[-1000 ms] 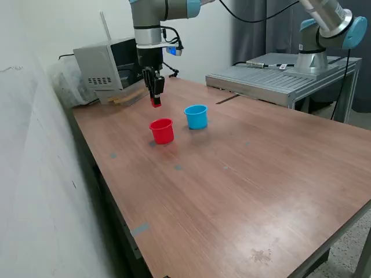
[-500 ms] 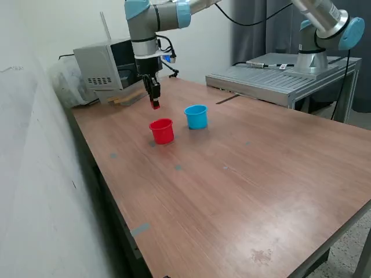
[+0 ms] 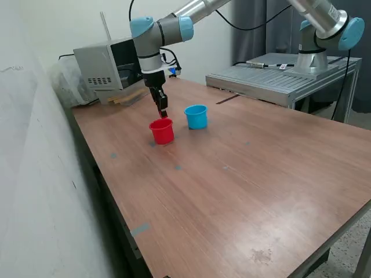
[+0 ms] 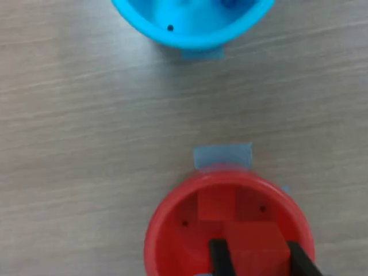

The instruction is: Place red objects in the red bin, and blue objects in the blue bin.

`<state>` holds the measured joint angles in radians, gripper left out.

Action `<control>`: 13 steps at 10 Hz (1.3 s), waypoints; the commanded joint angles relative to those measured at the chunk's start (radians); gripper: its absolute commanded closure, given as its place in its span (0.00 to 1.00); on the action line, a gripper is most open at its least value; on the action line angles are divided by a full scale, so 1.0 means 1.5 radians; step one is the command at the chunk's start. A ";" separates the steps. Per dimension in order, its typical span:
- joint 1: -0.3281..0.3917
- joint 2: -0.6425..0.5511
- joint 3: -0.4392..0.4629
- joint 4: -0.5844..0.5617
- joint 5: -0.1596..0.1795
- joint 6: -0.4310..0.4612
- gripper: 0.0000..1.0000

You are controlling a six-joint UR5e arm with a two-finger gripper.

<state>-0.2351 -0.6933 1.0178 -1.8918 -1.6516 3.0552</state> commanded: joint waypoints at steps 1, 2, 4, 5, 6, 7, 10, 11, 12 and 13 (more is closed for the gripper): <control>0.002 0.008 0.010 -0.019 0.000 -0.002 1.00; 0.001 0.009 0.007 -0.019 -0.002 -0.002 0.00; -0.001 0.009 0.006 -0.019 -0.004 -0.002 0.00; -0.001 0.009 0.006 -0.019 -0.004 -0.002 0.00; -0.001 0.009 0.007 -0.019 -0.004 -0.002 0.00; 0.000 0.008 0.009 -0.019 -0.004 -0.002 0.00; 0.036 -0.082 0.083 -0.012 -0.002 0.013 0.00; 0.053 -0.116 0.106 -0.009 -0.002 0.013 0.00; 0.069 -0.156 0.135 -0.005 -0.001 0.013 0.00; 0.085 -0.197 0.163 0.003 -0.001 0.013 0.00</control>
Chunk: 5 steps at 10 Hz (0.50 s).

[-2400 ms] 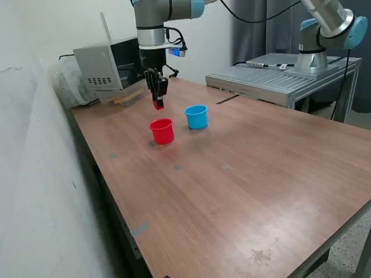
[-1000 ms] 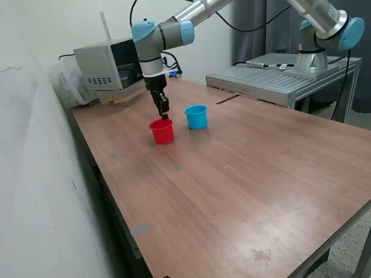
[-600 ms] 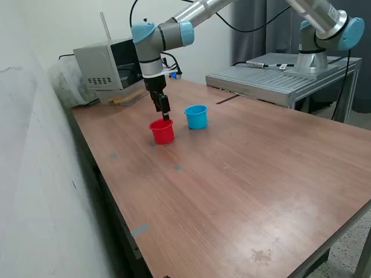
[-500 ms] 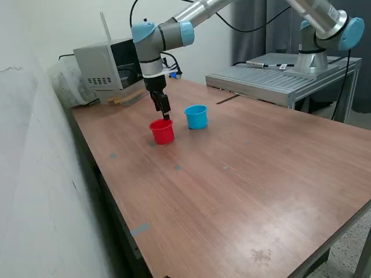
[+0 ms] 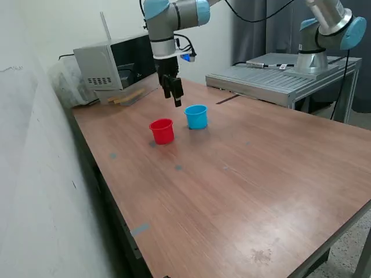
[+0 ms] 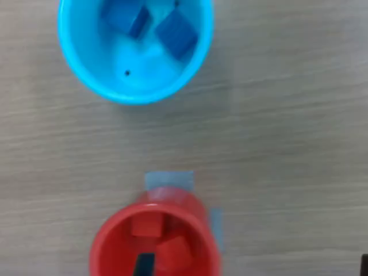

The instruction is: Place red objects in the red bin, and blue objects in the blue bin.

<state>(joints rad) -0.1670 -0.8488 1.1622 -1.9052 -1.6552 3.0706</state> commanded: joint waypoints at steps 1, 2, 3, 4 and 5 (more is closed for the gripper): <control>0.050 -0.135 0.091 0.013 0.001 0.001 0.00; 0.055 -0.180 0.116 0.027 0.001 0.001 0.00; 0.063 -0.237 0.134 0.063 0.001 0.001 0.00; 0.064 -0.276 0.142 0.094 0.001 0.001 0.00; 0.064 -0.309 0.156 0.114 0.002 0.001 0.00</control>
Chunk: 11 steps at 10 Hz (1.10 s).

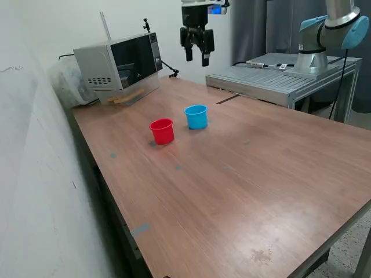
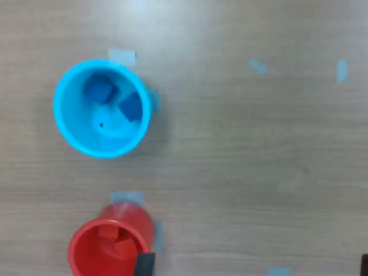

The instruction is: Place red objects in the red bin, and blue objects in the blue bin.

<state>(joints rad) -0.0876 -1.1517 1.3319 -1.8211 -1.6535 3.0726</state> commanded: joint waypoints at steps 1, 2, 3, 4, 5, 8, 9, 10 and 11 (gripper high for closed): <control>0.011 -0.139 0.063 0.059 0.000 0.000 0.00; 0.010 -0.170 0.081 0.060 -0.002 -0.001 0.00; 0.010 -0.199 0.088 0.067 -0.003 -0.001 0.00; 0.009 -0.223 0.088 0.093 -0.003 0.000 0.00; 0.007 -0.242 0.089 0.120 -0.003 -0.001 0.00; 0.002 -0.287 0.121 0.123 -0.003 -0.001 0.00; 0.001 -0.301 0.137 0.123 -0.003 -0.001 0.00; -0.002 -0.312 0.151 0.123 -0.003 -0.003 0.00; -0.005 -0.320 0.160 0.122 -0.003 -0.006 0.00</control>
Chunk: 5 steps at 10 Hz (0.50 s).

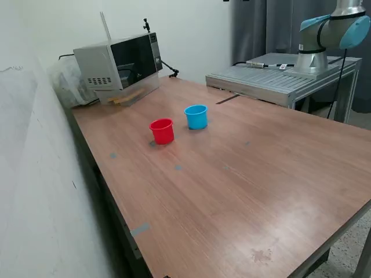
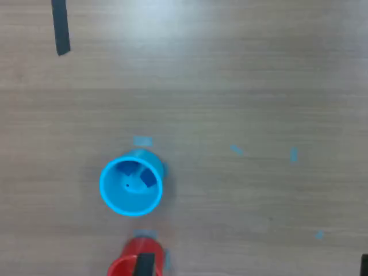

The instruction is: Place red objects in the red bin, and blue objects in the blue bin.

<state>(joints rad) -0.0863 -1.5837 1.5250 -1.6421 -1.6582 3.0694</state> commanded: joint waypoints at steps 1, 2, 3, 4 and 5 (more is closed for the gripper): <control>-0.022 -0.041 0.042 -0.003 0.000 -0.001 0.00; -0.047 -0.051 0.049 -0.003 0.002 0.001 0.00; -0.049 -0.052 0.053 -0.003 0.001 0.000 0.00; -0.050 -0.055 0.057 -0.003 0.001 0.000 0.00; -0.050 -0.059 0.062 -0.003 0.001 0.000 0.00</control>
<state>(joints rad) -0.1432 -1.6523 1.5948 -1.6448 -1.6569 3.0692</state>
